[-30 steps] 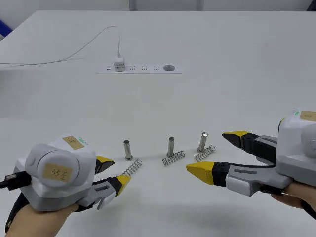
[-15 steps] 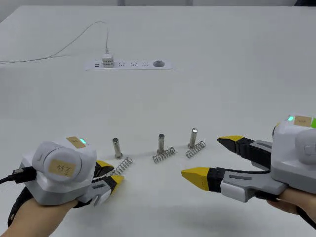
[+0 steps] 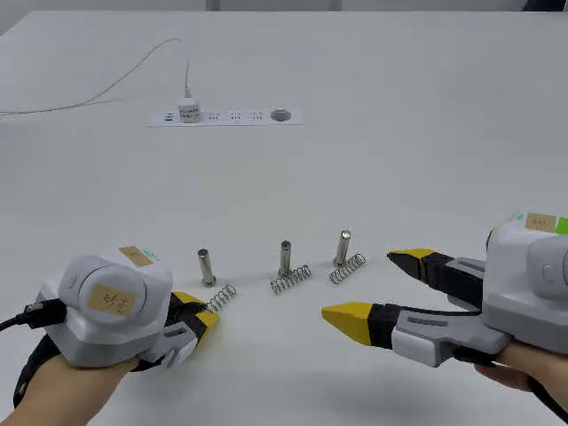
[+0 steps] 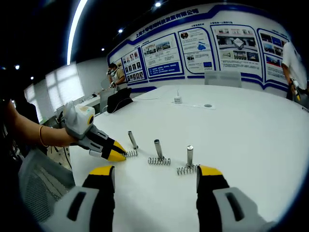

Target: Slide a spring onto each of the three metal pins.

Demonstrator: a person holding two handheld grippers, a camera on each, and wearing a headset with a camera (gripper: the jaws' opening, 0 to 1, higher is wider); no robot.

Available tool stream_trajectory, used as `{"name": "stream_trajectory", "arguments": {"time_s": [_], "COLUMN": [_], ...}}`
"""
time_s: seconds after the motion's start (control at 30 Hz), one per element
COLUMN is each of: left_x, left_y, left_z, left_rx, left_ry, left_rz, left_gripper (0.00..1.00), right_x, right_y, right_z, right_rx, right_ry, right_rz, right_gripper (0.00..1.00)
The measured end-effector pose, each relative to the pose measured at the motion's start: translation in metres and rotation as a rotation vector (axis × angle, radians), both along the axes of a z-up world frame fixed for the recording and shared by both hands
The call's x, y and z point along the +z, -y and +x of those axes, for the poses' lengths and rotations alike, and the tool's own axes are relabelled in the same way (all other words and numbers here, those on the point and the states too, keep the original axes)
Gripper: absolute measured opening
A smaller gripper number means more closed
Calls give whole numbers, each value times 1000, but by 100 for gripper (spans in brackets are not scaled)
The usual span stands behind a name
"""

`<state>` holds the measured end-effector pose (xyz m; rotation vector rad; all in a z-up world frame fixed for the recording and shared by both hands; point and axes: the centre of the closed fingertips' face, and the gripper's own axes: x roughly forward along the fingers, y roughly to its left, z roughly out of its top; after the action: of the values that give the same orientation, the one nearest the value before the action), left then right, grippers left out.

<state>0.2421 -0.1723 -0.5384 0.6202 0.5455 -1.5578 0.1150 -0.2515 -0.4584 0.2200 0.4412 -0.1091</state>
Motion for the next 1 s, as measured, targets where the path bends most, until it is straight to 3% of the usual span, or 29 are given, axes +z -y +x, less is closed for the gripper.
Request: {"name": "stream_trajectory", "arguments": {"time_s": [0.23, 0.47, 0.63, 0.7, 1.0], "left_x": [3, 16, 32, 37, 67], "left_y": [-5, -10, -13, -13, -14], "left_z": [-2, -7, -11, -14, -30], "left_rx": [0, 6, 32, 45, 66], "left_ry": [8, -2, -47, -87, -193], "left_rz": [3, -40, -101, -126, -248], "left_gripper": [10, 10, 10, 10, 10], "right_x": [2, 6, 11, 13, 27], "right_y": [-1, -3, -9, -11, -24], "right_z": [1, 3, 7, 10, 25], "right_rx": [-10, -16, -9, -5, 5], "right_ry": [10, 33, 53, 63, 127], "right_rz": [15, 46, 65, 74, 150], "right_gripper": [69, 68, 67, 67, 62]}}
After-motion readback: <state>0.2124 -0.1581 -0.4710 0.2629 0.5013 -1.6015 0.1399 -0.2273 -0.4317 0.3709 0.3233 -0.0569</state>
